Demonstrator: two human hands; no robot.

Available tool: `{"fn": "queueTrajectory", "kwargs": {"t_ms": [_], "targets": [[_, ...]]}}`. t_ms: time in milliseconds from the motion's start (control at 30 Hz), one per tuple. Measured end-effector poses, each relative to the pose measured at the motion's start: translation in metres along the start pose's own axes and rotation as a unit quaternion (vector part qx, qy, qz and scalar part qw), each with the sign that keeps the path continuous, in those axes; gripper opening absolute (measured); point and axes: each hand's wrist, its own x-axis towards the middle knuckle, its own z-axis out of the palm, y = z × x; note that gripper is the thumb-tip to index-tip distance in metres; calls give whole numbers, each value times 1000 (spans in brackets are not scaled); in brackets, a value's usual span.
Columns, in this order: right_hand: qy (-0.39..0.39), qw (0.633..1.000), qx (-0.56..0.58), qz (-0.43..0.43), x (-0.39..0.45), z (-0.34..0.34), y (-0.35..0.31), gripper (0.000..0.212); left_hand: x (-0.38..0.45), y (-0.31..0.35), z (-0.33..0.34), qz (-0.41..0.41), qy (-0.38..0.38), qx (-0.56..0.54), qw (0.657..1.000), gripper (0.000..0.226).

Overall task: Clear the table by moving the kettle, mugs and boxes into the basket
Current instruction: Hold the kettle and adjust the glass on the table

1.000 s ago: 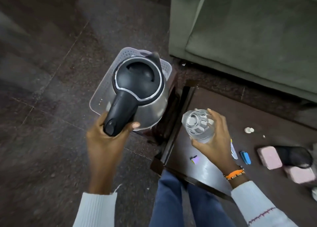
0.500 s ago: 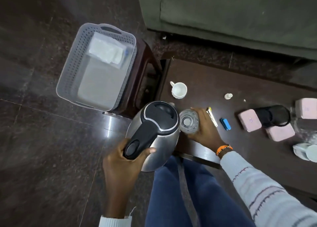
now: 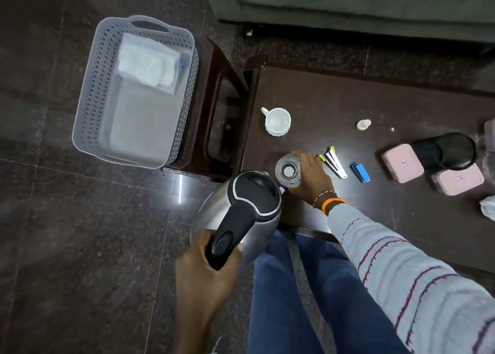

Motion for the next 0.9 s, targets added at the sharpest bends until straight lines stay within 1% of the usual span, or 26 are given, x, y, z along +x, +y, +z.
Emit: {"fn": "queueTrajectory", "kwargs": {"t_ms": [100,167,300,433,533,667,800,900], "targets": [[-14,1000,-8,4,6,3,0,84,0,2,-2,28,-34,-28,999,23],[-17,1000,-7,4,8,3,0,83,1,3,0,35,-54,-27,998,16],[-21,1000,20,3,9,3,-1,83,3,5,7,40,-79,-20,996,12],[-39,997,57,19,5,0,7,92,4,7,13,44,-105,-20,993,11],[-44,996,58,47,-4,0,20,92,5,8,18,45,-122,-11,991,15],[-51,993,61,84,-18,5,38,79,7,13,24,42,-134,-9,990,21],[-63,990,72,100,-31,11,50,58,9,16,32,31,-145,-23,989,32],[-72,987,87,110,-36,13,53,43,11,19,37,19,-143,-45,988,32]]}}
